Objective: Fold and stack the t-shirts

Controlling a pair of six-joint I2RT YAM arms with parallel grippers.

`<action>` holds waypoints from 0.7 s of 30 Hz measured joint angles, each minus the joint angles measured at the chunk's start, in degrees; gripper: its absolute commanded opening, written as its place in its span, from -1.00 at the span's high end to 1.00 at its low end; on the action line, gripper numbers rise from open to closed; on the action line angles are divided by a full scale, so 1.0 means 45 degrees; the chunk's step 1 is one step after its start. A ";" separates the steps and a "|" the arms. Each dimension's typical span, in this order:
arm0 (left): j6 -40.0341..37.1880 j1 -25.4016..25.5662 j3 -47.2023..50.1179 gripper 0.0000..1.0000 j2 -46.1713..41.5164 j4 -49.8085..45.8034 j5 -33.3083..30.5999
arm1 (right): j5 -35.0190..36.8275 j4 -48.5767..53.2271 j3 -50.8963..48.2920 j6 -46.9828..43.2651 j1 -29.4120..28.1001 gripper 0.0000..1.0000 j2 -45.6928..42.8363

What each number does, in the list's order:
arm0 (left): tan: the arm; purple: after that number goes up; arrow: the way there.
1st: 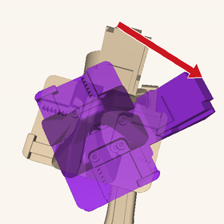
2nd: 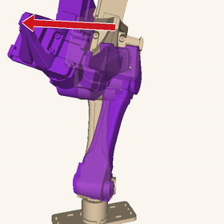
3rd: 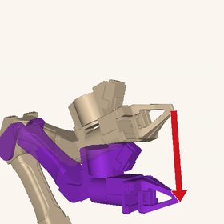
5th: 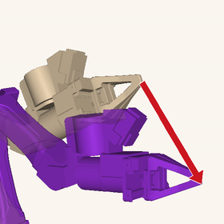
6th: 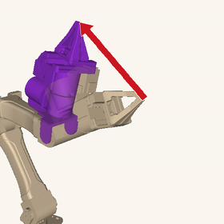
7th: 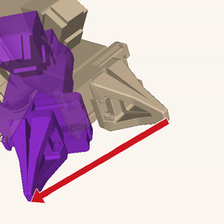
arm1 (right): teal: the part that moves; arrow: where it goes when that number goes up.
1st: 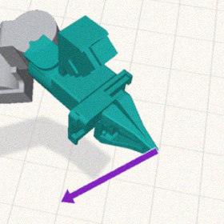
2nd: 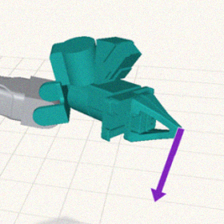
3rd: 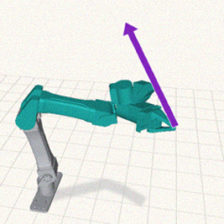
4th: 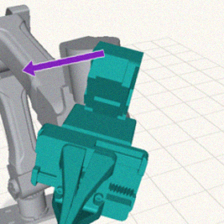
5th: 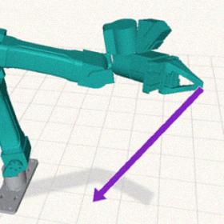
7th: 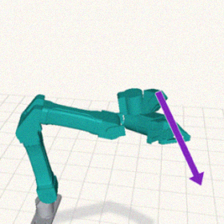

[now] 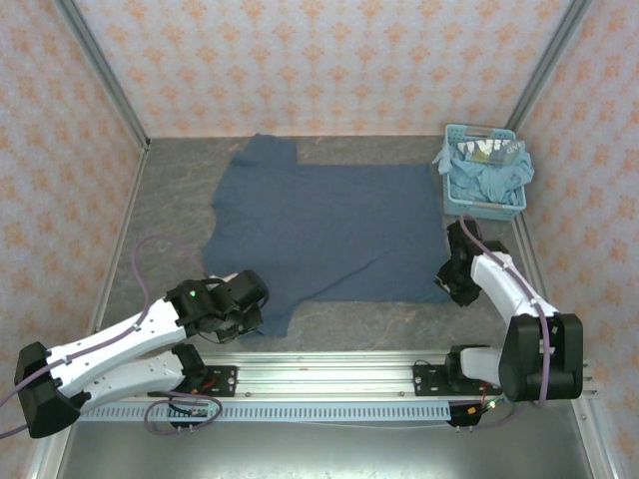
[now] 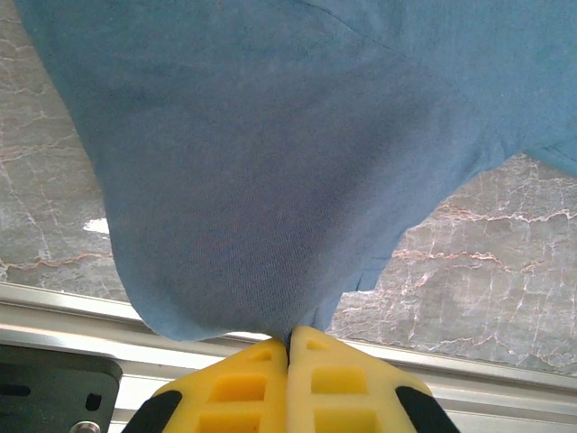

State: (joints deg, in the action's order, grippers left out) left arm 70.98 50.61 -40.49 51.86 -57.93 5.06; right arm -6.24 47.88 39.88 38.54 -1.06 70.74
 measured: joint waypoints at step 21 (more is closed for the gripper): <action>-0.1423 0.0520 -0.0374 1.00 -0.0583 -0.0738 0.0311 | -0.1239 -0.0704 -0.0680 0.0437 0.0083 1.00 -0.0753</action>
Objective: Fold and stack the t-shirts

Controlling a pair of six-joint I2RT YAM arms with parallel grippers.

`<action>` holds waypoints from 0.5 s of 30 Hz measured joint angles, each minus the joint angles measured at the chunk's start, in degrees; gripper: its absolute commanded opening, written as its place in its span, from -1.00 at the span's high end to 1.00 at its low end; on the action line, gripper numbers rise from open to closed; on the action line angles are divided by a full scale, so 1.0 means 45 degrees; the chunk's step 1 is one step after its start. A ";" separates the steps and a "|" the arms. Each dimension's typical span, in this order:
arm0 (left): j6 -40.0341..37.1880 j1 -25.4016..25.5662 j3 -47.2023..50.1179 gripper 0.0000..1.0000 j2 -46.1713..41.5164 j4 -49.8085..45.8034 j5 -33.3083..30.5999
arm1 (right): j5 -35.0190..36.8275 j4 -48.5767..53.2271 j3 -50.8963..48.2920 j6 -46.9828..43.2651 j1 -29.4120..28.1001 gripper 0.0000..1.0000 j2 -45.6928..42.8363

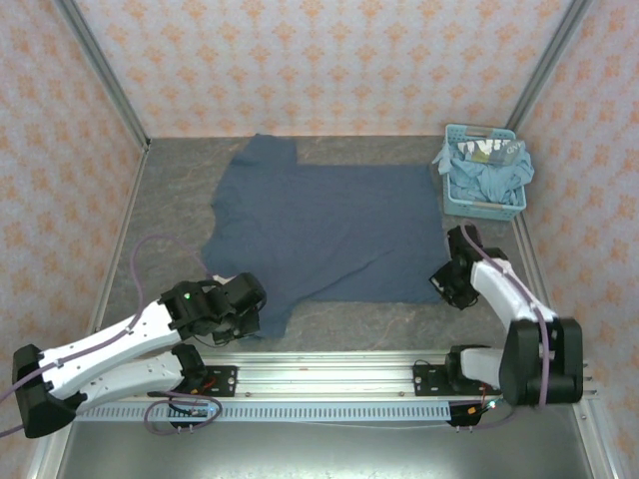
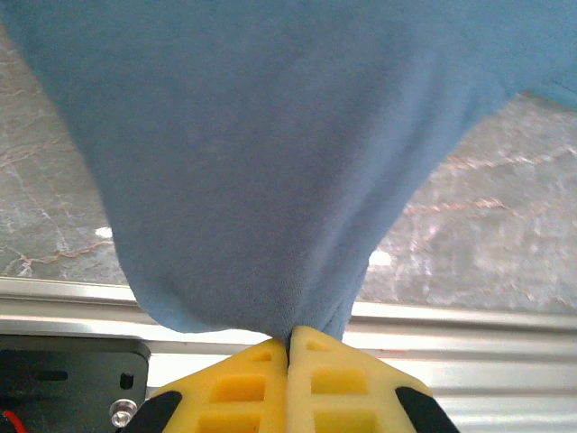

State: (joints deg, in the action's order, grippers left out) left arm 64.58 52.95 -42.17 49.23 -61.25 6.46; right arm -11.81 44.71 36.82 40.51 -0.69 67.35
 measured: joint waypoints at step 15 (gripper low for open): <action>-0.1253 -0.0568 -0.2841 1.00 0.2535 0.0345 -0.1991 | -0.0389 0.1200 0.0364 0.0199 0.0000 1.00 0.0131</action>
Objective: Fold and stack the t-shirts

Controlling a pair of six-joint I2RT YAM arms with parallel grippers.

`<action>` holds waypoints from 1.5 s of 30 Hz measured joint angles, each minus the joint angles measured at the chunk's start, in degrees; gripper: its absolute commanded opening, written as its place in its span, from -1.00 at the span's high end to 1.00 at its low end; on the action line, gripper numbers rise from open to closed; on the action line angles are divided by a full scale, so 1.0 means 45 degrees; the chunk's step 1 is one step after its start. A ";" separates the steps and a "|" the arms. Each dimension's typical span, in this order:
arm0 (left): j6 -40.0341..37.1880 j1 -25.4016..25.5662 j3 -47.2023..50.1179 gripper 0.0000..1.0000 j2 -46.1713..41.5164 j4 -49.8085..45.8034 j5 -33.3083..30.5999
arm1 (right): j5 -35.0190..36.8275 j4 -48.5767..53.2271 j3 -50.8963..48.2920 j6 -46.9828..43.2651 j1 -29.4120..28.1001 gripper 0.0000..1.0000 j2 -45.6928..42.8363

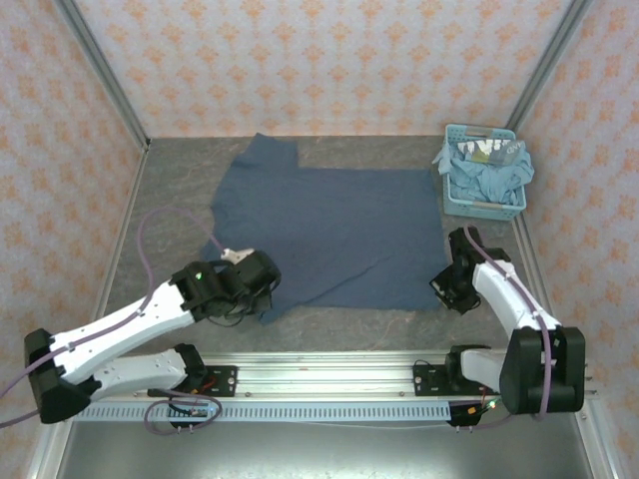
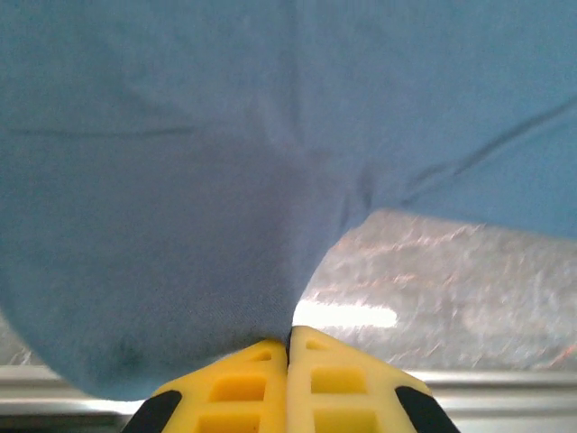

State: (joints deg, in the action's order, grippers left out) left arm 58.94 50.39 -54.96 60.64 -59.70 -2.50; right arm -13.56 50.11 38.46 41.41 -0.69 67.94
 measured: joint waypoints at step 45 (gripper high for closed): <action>-0.7757 -0.6713 -1.0108 1.00 1.0826 0.0733 -0.1268 | 0.0491 -0.0913 0.7320 0.0267 0.0000 1.00 0.7053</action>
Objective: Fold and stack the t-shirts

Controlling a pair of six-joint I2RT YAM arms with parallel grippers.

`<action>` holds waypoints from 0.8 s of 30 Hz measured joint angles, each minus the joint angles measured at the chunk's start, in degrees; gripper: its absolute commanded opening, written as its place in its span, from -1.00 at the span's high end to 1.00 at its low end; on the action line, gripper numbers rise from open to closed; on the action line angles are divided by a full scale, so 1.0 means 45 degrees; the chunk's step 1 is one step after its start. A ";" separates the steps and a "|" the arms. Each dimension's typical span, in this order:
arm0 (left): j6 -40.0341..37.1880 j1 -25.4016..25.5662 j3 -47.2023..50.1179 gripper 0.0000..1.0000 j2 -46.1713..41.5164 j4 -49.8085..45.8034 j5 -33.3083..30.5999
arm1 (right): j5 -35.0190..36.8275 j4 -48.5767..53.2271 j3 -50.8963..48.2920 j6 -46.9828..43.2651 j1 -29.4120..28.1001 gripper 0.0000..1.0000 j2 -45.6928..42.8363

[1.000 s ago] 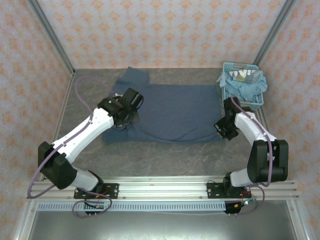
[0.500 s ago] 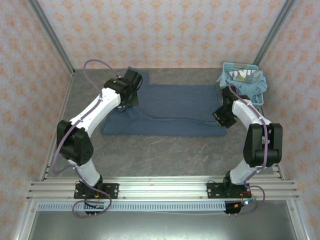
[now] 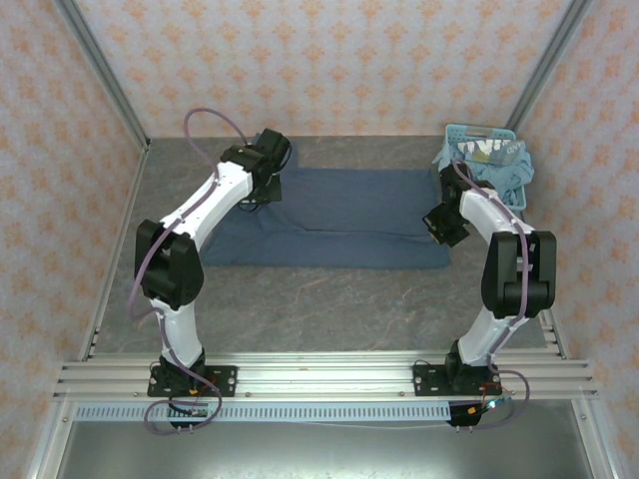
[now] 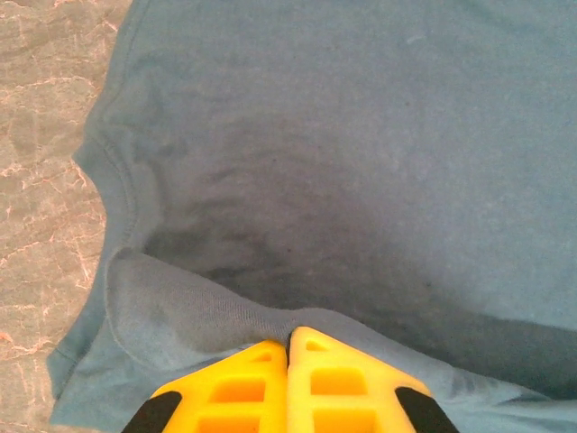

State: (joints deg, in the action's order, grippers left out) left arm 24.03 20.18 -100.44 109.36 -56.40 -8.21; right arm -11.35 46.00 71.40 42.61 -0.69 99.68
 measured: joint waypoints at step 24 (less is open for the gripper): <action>0.0015 -0.0962 -0.2147 -0.20 0.2399 -0.0155 0.0092 | -0.0544 -0.0321 0.2506 -0.0811 0.0083 -0.07 0.2225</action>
State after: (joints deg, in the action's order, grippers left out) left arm 24.10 15.86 -110.10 120.16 -57.10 -7.79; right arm -13.80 44.56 82.67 38.96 -0.32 109.69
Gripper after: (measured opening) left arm 0.450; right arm 0.479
